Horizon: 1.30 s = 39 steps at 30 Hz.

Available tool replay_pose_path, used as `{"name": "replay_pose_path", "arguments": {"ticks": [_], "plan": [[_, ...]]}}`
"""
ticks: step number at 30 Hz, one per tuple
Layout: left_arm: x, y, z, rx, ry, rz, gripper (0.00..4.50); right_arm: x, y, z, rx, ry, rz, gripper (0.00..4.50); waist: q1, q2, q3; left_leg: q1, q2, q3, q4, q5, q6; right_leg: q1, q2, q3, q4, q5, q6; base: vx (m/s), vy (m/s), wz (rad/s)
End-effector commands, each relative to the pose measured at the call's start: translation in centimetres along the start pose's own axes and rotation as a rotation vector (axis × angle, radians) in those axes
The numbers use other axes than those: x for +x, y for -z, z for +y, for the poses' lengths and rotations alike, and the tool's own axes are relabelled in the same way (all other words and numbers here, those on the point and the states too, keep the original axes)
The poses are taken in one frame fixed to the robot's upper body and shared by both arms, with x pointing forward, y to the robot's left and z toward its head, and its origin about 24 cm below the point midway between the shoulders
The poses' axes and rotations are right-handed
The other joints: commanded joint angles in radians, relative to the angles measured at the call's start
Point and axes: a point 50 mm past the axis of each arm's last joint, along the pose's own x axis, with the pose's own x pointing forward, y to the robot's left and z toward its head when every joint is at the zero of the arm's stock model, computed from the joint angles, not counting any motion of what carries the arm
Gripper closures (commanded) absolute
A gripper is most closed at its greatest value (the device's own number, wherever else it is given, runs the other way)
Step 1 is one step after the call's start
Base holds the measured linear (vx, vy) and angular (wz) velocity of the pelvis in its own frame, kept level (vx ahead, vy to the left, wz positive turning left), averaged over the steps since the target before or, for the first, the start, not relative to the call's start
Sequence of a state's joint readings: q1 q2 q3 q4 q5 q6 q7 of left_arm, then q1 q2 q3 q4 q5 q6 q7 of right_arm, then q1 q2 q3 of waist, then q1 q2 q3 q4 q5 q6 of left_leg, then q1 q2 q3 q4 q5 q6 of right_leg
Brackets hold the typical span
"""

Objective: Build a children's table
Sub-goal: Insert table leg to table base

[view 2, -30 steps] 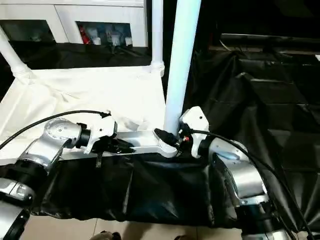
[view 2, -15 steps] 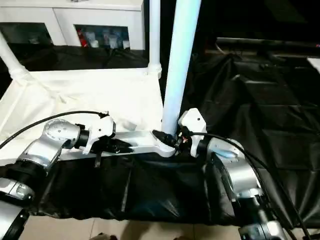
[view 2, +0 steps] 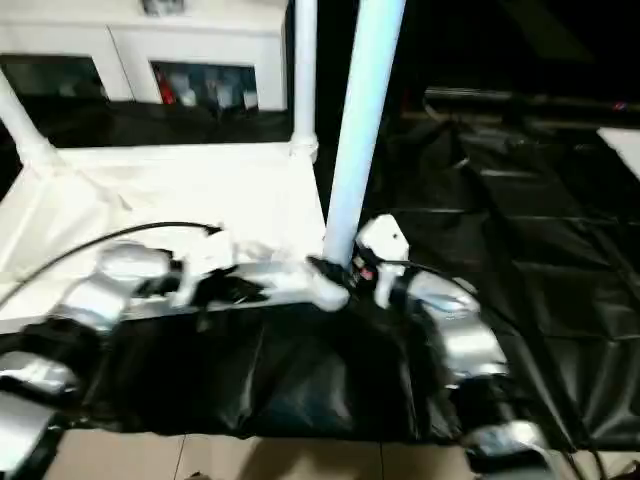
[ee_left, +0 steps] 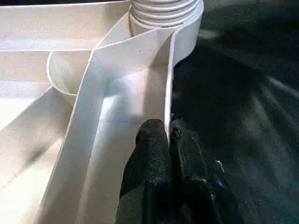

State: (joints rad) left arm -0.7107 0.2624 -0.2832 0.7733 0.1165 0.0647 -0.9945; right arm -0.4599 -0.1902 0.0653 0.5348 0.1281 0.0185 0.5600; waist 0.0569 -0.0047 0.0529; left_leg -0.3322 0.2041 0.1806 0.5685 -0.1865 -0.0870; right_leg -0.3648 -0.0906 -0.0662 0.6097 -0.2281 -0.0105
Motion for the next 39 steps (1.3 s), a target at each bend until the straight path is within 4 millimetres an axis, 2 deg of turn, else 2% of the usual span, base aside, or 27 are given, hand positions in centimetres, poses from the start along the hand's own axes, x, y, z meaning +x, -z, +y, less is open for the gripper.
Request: {"name": "replay_pose_path", "arguments": {"ticks": [1, 2, 4, 6, 7, 14, 15, 17, 22, 23, 27, 30, 33, 34, 35, 36, 38, 39], "plan": [[0.9, -2.5, 0.6, 0.011, -0.102, -0.061, 4.5, 0.0, 5.1, 2.5, 0.108, -0.016, 0.224, 2.62, -0.003, 0.004, -0.037, 0.007, 0.027, -0.015, -0.078, -0.354, -0.02, 0.014, -0.059, 0.046, -0.105, -0.444, -0.151, 0.0, 0.0, 0.0], [1.3, -2.9, 0.4, 0.007, -0.11, -0.062, 4.5, 0.5, 5.2, 2.8, 0.12, 0.006, 0.226, 2.62, -0.005, 0.004, -0.038, -0.001, 0.026, -0.017, -0.081, -0.34, -0.013, 0.015, -0.055, 0.046, -0.102, -0.389, -0.152, 0.0, 0.0, 0.0], [2.2, -3.7, -0.2, 0.044, -0.112, -0.04, 4.5, 1.8, 5.1, 3.6, 0.169, 0.05, 0.235, 2.62, -0.008, 0.007, -0.039, 0.002, 0.026, -0.014, -0.079, -0.342, -0.01, 0.009, -0.053, 0.049, -0.1, -0.344, -0.167, 0.0, 0.0, 0.0], [2.7, -3.9, -0.6, 0.074, -0.104, -0.018, 4.5, 2.5, 4.9, 4.1, 0.198, 0.065, 0.239, 2.62, -0.01, 0.006, -0.04, -0.002, 0.024, -0.015, -0.08, -0.344, -0.01, 0.014, -0.052, 0.046, -0.098, -0.335, -0.169, 0.0, 0.0, 0.0], [2.7, -3.9, -0.6, 0.076, -0.103, -0.015, 4.5, 2.6, 4.9, 4.1, 0.201, 0.066, 0.24, 2.62, -0.011, 0.008, -0.04, 0.001, 0.025, -0.015, -0.08, -0.349, -0.008, 0.01, -0.052, 0.048, -0.099, -0.33, -0.169, 0.0, 0.0, 0.0], [2.7, -3.7, -0.9, 0.067, -0.088, 0.005, 4.5, 3.5, 5.0, 4.8, 0.233, 0.08, 0.259, 2.62, -0.018, 0.005, -0.044, -0.006, 0.023, -0.015, -0.081, -0.341, 0.001, 0.013, -0.051, 0.047, -0.098, -0.304, -0.171, 0.0, 0.0, 0.0], [2.6, -3.7, -0.9, 0.065, -0.091, 0.005, 4.5, 3.6, 5.0, 4.9, 0.229, 0.08, 0.263, 2.62, -0.019, 0.001, -0.043, -0.007, 0.023, -0.015, -0.082, -0.344, 0.0, 0.013, -0.051, 0.046, -0.099, -0.317, -0.168, 0.0, 0.0, 0.0], [2.6, -3.7, -0.9, 0.059, -0.092, 0.001, 4.5, 3.6, 5.1, 5.0, 0.221, 0.084, 0.271, 2.62, -0.019, 0.005, -0.043, -0.005, 0.023, -0.016, -0.083, -0.36, -0.003, 0.01, -0.051, 0.046, -0.102, -0.342, -0.163, 0.0, 0.0, 0.0], [2.7, -3.8, -1.0, 0.053, -0.09, -0.008, 4.5, 3.9, 4.9, 5.1, 0.215, 0.075, 0.259, 2.62, -0.024, 0.006, -0.04, 0.0, 0.024, -0.02, -0.086, -0.417, -0.012, 0.001, -0.052, 0.045, -0.111, -0.422, -0.14, 0.0, 0.0, 0.0], [2.7, -3.8, -1.0, 0.053, -0.09, -0.008, 4.5, 3.9, 4.9, 5.1, 0.215, 0.075, 0.259, 2.06, -0.024, 0.006, -0.039, 0.0, 0.024, -0.021, -0.087, -0.424, -0.012, 0.0, -0.052, 0.046, -0.112, -0.424, -0.138, 0.0, 0.0, 0.0], [2.8, -4.2, -1.1, 0.045, -0.078, -0.057, 4.5, 4.1, 4.0, 5.0, 0.235, 0.067, 0.192, 1.75, -0.025, 0.007, -0.041, -0.002, 0.025, -0.021, -0.087, -0.422, -0.012, -0.002, -0.054, 0.048, -0.112, -0.406, -0.142, 0.0, 0.0, 0.0], [2.6, -4.3, -1.1, 0.045, -0.062, -0.084, 4.5, 4.3, 3.2, 4.7, 0.203, 0.048, 0.136, 1.54, -0.023, 0.006, -0.046, -0.008, 0.026, -0.017, -0.085, -0.36, 0.0, 0.005, -0.051, 0.049, -0.1, -0.292, -0.172, 0.0, 0.0, 0.0], [2.1, -4.3, -1.4, 0.098, -0.011, -0.118, 4.5, 4.1, 2.6, 4.2, 0.187, 0.017, 0.103, 1.34, -0.021, 0.008, -0.055, -0.019, 0.026, -0.013, -0.08, -0.262, 0.022, 0.016, -0.048, 0.048, -0.085, -0.146, -0.203, 0.0, 0.0, 0.0], [1.9, -4.2, -1.5, 0.101, 0.013, -0.126, 4.5, 3.9, 2.3, 3.9, 0.17, -0.005, 0.091, 1.11, -0.02, 0.009, -0.058, -0.023, 0.025, -0.011, -0.073, -0.215, 0.035, 0.02, -0.048, 0.047, -0.077, -0.069, -0.218, 0.0, 0.0, 0.0], [1.7, -4.1, -1.5, 0.107, 0.032, -0.133, 4.5, 3.8, 2.1, 3.7, 0.146, -0.026, 0.08, 1.11, -0.021, 0.008, -0.06, -0.025, 0.025, -0.009, -0.069, -0.167, 0.051, 0.024, -0.046, 0.046, -0.067, 0.023, -0.237, 0.0, 0.0, 0.0], [1.5, -4.0, -1.7, 0.131, 0.057, -0.141, 4.5, 3.6, 1.9, 3.5, 0.125, -0.049, 0.081, 1.04, -0.02, 0.008, -0.062, -0.025, 0.025, -0.008, -0.066, -0.143, 0.06, 0.026, -0.045, 0.045, -0.063, 0.066, -0.247, 0.0, 0.0, 0.0], [1.0, -3.6, -1.8, 0.149, 0.099, -0.131, 4.5, 3.0, 1.4, 3.2, 0.084, -0.118, 0.064, 1.04, -0.019, 0.007, -0.067, -0.028, 0.022, -0.006, -0.056, -0.068, 0.103, 0.033, -0.047, 0.043, -0.05, 0.192, -0.274, 0.0, 0.0, 0.0], [0.8, -3.4, -1.8, 0.158, 0.113, -0.128, 4.5, 2.8, 1.3, 3.1, 0.076, -0.143, 0.059, 1.04, -0.018, 0.008, -0.068, -0.027, 0.022, -0.005, -0.054, -0.053, 0.112, 0.032, -0.046, 0.043, -0.048, 0.217, -0.278, 0.0, 0.0, 0.0]]}}
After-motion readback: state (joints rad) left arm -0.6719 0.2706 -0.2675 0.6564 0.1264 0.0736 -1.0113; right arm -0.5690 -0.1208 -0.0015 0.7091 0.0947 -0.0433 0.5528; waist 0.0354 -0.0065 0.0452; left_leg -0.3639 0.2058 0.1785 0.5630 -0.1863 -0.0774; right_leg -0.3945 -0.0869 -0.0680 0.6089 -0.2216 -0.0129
